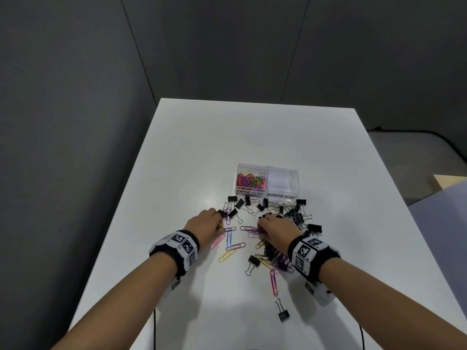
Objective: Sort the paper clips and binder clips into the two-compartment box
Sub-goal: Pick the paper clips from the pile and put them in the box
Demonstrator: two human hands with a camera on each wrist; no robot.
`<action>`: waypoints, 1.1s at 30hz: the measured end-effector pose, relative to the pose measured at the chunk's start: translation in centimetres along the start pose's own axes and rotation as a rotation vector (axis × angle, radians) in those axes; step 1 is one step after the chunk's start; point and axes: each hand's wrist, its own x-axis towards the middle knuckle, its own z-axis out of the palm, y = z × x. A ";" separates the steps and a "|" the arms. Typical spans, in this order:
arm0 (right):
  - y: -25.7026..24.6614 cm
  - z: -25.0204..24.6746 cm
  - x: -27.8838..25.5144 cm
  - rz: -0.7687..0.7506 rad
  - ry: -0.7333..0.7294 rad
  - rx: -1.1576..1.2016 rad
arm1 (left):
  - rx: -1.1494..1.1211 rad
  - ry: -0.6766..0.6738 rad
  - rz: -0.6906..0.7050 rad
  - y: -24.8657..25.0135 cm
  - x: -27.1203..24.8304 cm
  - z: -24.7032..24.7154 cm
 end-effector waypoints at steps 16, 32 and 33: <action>0.3 -5.1 0.2 0.099 0.138 0.397 | -0.229 0.043 0.082 -0.2 0.2 -0.9; 0.1 -7.7 10.2 0.125 0.099 0.070 | -0.148 0.148 0.091 -2.6 2.8 -6.2; 0.0 -7.6 10.3 0.118 0.092 0.095 | -0.154 0.149 0.088 -2.5 3.0 -6.5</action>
